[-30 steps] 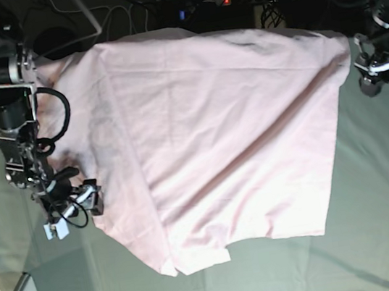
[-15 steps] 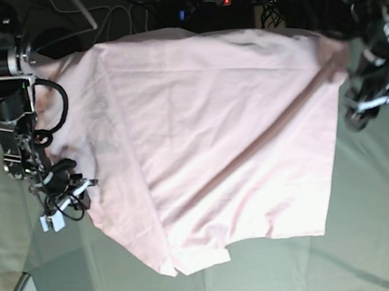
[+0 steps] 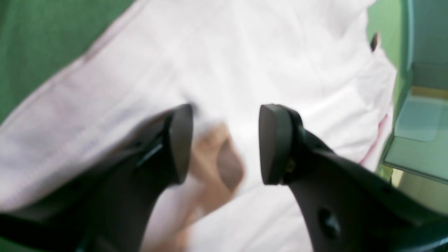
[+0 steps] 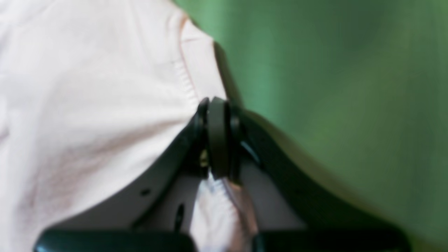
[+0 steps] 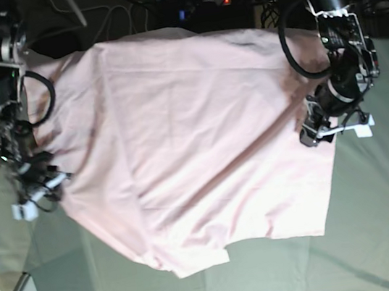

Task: Layout the t-shirt on the table in an organized manner, then fold the t-shirt properly
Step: 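Grasp the shirt edges with both grippers and pull them outward to smooth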

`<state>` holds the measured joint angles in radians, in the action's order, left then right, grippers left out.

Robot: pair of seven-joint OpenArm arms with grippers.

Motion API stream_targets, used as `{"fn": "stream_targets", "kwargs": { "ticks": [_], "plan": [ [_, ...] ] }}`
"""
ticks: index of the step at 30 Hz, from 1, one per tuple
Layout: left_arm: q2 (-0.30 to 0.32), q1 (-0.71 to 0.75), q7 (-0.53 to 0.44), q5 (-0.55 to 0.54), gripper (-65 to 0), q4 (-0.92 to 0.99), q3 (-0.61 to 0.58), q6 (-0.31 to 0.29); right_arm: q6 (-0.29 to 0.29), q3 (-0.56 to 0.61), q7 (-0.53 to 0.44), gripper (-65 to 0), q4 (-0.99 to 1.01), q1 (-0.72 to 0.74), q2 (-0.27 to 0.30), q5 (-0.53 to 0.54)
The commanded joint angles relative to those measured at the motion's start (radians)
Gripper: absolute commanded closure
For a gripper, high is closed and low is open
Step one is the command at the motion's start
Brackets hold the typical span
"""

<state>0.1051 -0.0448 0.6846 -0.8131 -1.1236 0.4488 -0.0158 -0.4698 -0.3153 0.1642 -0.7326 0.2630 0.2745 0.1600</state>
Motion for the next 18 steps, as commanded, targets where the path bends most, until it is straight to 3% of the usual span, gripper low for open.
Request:
{"fn": "stream_targets", "kwargs": {
  "ticks": [1,7,11,18],
  "plan": [
    [0.005,-0.007,-0.01,0.048,-30.3,0.0,-0.002,0.014,0.007,-0.026,-0.025,0.0,-0.049,0.011,0.018,0.01],
    [-0.034,0.006,-0.104,0.206,-30.3,0.009,-0.005,0.006,0.015,-0.158,-0.025,0.0,-0.158,-0.038,0.016,0.01],
    [-0.035,0.021,-0.11,0.231,-30.3,0.009,-0.023,0.004,0.119,-0.267,-0.025,0.0,-0.158,-0.031,0.019,0.01],
    [-0.035,0.02,-0.108,0.231,-30.3,0.001,-0.026,0.004,0.13,-0.21,-0.025,0.0,-0.157,0.042,0.058,0.008]
  ]
}}
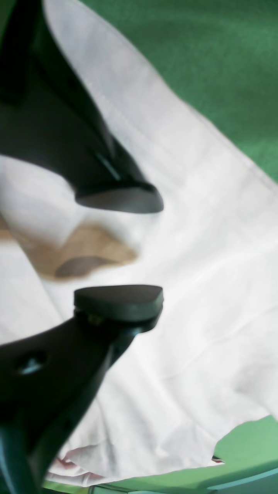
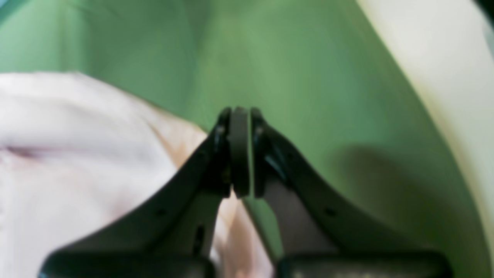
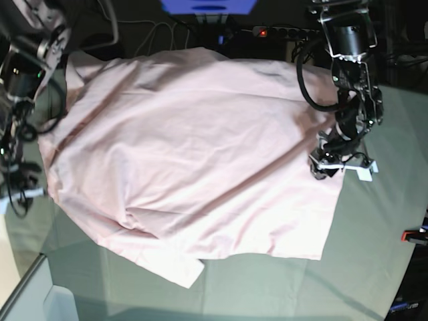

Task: Layout the t-shirt on the table in an organized manner, then fold the t-shirt properly
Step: 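Grasp the shirt edges with both grippers and pull them outward to smooth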

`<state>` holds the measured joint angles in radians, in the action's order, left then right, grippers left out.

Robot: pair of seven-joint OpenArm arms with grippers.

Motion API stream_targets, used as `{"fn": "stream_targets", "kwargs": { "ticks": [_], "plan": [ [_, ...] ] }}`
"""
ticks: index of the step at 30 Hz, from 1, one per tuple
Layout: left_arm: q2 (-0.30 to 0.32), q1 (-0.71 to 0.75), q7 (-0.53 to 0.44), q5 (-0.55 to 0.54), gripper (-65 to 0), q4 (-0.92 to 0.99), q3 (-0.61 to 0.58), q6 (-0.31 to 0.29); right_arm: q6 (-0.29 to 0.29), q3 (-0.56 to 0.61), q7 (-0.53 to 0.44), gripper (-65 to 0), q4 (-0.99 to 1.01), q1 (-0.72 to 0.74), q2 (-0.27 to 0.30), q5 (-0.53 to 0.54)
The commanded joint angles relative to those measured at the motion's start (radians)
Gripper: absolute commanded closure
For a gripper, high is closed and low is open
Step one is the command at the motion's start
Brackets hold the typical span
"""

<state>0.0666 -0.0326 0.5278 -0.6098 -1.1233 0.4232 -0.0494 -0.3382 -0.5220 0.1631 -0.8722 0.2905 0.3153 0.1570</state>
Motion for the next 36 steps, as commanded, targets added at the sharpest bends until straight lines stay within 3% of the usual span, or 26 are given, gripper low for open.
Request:
{"fn": "stream_targets", "kwargs": {
  "ticks": [1,5,7,9,11,14,16,24,27,33,36],
  "plan": [
    [0.003,0.007,0.05,0.028,-30.3,-0.002,-0.001,0.038,0.006,0.0,-0.024,0.0,-0.017,0.025,0.017,0.011],
    [0.005,0.02,0.051,0.026,-30.3,-0.002,0.007,0.038,0.143,-0.028,-0.023,0.0,-0.017,0.019,0.017,0.011],
    [0.006,0.035,0.047,0.026,-30.3,-0.002,0.007,0.038,0.123,-0.017,-0.027,0.0,-0.017,-0.003,0.017,0.013],
    [0.005,0.036,0.047,0.026,-30.3,-0.002,0.007,0.038,0.055,0.018,-0.026,-3.9,-0.017,0.005,0.017,0.013],
    [0.006,0.038,0.047,0.026,-30.3,-0.002,0.007,0.038,0.012,0.095,-0.024,-12.2,-0.017,0.028,0.017,0.011],
    [0.009,0.058,0.048,0.026,-30.3,-0.019,0.007,0.038,0.011,0.208,-0.026,-26.1,-0.017,0.059,0.028,0.011],
    [0.011,0.067,0.051,0.026,-30.3,-0.039,0.007,0.038,0.011,0.25,-0.026,-32.1,-0.011,0.083,0.032,0.011],
    [0.012,0.104,0.047,0.026,-30.3,-0.087,0.009,0.038,0.008,0.259,-0.066,-32.3,0.327,0.218,0.034,0.011],
    [0.012,0.104,0.047,0.026,-30.3,-0.085,0.009,0.038,0.006,0.268,-0.115,-32.5,0.357,0.218,0.031,0.011],
    [0.012,0.102,0.047,0.026,-30.3,-0.085,0.009,0.038,0.006,0.412,-0.113,-32.1,0.361,0.214,0.034,0.011],
    [0.012,0.102,0.047,0.026,-30.3,-0.085,0.009,0.038,0.006,0.426,-0.118,-31.9,0.39,0.198,0.032,0.011]
  ]
}}
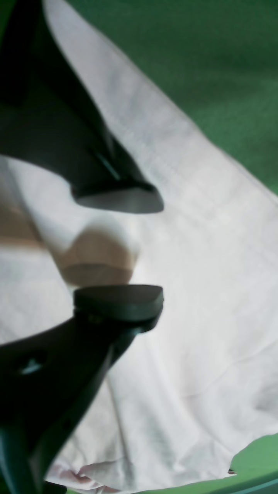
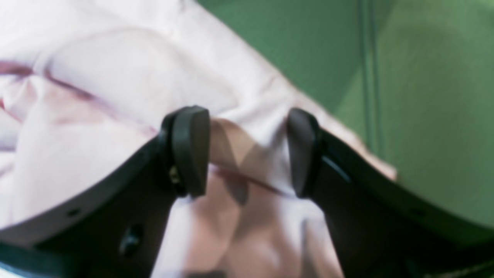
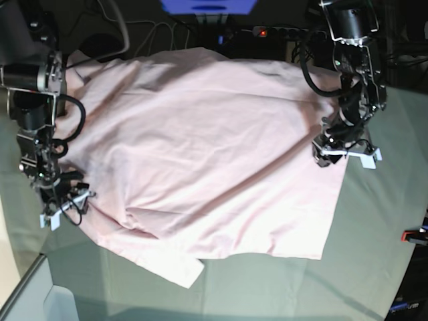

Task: Layout the t-shirt on the table in an organized manner, then fold the t-shirt properly
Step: 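Grasp the shirt edges with both grippers and pull them outward to smooth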

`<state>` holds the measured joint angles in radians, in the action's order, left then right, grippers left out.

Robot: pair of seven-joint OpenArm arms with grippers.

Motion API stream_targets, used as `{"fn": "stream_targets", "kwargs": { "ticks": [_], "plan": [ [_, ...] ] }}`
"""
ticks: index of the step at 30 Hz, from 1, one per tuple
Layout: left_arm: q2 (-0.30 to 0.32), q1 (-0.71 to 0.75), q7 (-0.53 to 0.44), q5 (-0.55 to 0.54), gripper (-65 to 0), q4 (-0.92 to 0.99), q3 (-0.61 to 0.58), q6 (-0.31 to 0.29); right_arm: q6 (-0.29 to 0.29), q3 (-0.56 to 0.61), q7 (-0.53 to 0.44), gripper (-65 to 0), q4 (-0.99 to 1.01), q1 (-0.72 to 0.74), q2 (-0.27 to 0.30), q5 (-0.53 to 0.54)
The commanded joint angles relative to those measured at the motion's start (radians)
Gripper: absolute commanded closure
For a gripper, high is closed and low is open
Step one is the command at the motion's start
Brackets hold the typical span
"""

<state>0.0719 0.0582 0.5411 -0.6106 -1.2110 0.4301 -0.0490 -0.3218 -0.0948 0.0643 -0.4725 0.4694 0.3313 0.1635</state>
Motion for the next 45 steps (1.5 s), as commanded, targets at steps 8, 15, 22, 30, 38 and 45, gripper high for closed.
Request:
{"fn": "stream_targets", "kwargs": {
  "ticks": [8,15,22,30,38,45],
  "plan": [
    [0.007,0.009,0.033,0.027,-30.3,0.003,0.002,0.038,-0.006,-0.003,-0.021,-14.0,0.059,0.019,0.019,0.005],
    [0.007,0.01,0.033,0.027,-30.3,0.003,0.002,0.038,-0.003,-0.013,-0.022,0.0,0.079,0.022,0.044,0.012],
    [0.007,0.01,0.033,0.027,-30.3,0.003,0.002,0.038,0.118,-0.25,-0.022,0.0,0.077,0.024,0.076,0.009],
    [0.007,0.01,0.033,0.027,-30.5,0.001,0.002,0.038,0.117,-0.293,-0.022,0.0,0.077,0.024,0.081,0.009],
    [-0.001,0.021,0.041,0.025,-30.7,-0.188,0.002,0.038,0.117,-0.294,-0.013,-28.3,-0.05,-0.005,0.079,0.008],
    [0.004,0.179,0.043,0.025,-30.7,-0.491,0.003,0.047,0.12,-0.297,-0.011,-32.7,-0.406,-0.222,0.078,0.012]
  ]
}}
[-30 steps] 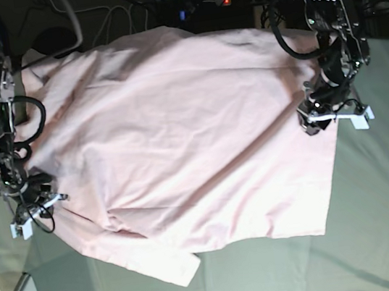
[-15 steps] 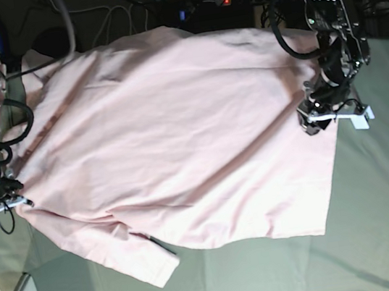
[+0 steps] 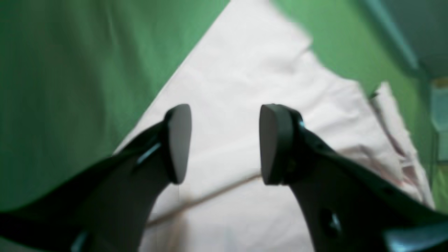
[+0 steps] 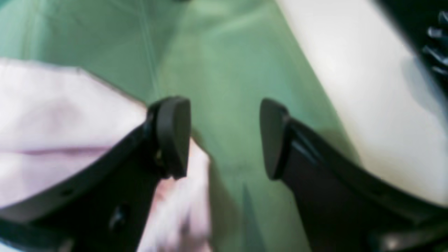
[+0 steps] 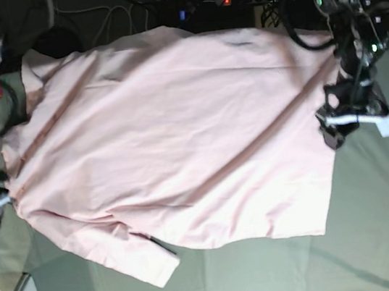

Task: Layout the t-shirt on the table in an organized manner, then fold the t-shirt properly
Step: 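Grasp the shirt edges with both grippers and pull them outward to smooth, then grasp the shirt's side edge with both grippers at its two ends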

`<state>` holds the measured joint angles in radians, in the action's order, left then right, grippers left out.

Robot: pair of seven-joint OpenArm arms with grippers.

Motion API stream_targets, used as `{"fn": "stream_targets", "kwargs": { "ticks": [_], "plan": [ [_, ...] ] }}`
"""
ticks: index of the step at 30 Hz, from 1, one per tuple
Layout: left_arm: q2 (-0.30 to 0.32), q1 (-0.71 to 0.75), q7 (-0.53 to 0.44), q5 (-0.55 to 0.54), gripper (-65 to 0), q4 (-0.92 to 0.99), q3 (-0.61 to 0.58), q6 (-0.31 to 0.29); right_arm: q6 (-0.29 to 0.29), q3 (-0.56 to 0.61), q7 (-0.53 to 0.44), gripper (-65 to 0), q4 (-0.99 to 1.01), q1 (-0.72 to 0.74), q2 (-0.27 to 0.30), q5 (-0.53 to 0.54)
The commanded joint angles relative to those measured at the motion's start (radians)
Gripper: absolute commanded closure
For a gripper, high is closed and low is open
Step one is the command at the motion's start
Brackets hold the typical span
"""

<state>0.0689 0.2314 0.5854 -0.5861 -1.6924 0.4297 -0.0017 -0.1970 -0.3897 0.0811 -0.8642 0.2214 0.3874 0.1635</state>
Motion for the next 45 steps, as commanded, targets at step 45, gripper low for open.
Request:
{"fn": "stream_targets", "kwargs": {
  "ticks": [45],
  "plan": [
    [0.095,0.288,-0.002,0.051,-41.4,0.223,0.119,-0.011,-0.501,-0.372,0.125,-32.9,-0.691,-0.661,-0.394,0.012]
  ]
}}
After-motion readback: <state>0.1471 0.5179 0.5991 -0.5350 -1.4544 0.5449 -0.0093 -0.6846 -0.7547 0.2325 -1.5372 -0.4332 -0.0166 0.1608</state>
